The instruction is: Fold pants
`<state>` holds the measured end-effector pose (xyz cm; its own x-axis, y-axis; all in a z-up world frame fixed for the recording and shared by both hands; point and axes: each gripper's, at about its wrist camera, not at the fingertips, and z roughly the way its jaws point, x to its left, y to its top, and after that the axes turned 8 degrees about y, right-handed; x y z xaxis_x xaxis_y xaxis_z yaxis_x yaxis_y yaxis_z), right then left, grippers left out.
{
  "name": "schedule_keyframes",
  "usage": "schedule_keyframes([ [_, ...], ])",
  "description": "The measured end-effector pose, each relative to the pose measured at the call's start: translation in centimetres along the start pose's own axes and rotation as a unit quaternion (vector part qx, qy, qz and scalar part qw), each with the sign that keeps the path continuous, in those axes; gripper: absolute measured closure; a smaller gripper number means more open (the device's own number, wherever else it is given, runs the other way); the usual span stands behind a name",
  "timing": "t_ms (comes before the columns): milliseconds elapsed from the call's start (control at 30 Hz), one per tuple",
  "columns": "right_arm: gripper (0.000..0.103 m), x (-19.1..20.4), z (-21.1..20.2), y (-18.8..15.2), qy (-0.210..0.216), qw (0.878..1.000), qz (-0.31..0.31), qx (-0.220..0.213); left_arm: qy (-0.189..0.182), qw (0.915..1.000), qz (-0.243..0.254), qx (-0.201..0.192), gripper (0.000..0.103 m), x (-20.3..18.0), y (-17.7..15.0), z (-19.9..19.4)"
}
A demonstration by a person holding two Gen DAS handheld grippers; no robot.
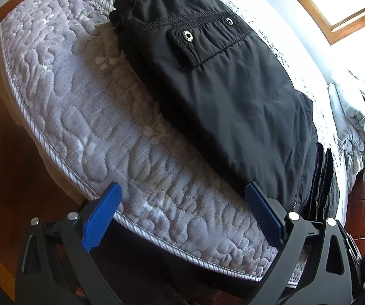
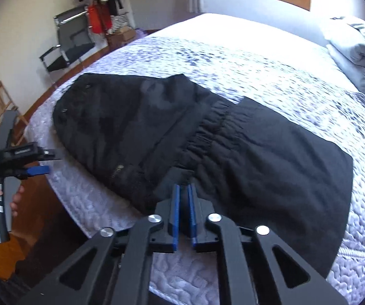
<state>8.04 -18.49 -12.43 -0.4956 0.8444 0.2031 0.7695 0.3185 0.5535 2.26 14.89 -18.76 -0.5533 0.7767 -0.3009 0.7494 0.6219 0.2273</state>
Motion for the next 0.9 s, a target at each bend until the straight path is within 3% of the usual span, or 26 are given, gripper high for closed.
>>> schedule_keyframes([
  [267,0.083,-1.5,-0.4,-2.5,-0.005,0.999,0.038,-0.001,-0.002,1.0,-0.004,0.0,0.005,0.8,0.3,0.1],
  [333,0.054,-2.2,-1.2,-3.3,-0.011,0.999,0.051,-0.004,-0.005,0.9999,-0.013,-0.002,0.005,1.3,0.7,0.0],
  [400,0.052,-3.2,-2.4,-3.9,-0.015,0.998,0.064,-0.019,-0.044,0.9982,-0.04,-0.003,0.005,2.3,1.3,-0.2],
  [467,0.046,-4.4,-3.6,-4.6,-0.025,0.996,0.085,-0.029,-0.099,0.9926,-0.071,0.003,0.005,3.2,1.9,-0.3],
  [500,0.045,-5.0,-4.0,-4.8,-0.029,0.995,0.094,-0.034,-0.134,0.9868,-0.091,0.008,0.005,3.7,2.3,-0.1],
  [600,0.045,-7.2,-5.3,-5.5,-0.045,0.989,0.131,-0.05,-0.196,0.971,-0.137,0.01,0.005,4.7,3.1,0.3],
  [767,0.045,-10.1,-6.4,-6.4,-0.053,0.98,0.181,-0.065,-0.225,0.9595,-0.169,0.015,0.006,5.3,4.4,1.4],
  [900,0.045,-11.1,-6.6,-6.8,-0.054,0.976,0.201,-0.07,-0.269,0.9378,-0.216,0.037,0.007,5.7,4.4,2.9],
])
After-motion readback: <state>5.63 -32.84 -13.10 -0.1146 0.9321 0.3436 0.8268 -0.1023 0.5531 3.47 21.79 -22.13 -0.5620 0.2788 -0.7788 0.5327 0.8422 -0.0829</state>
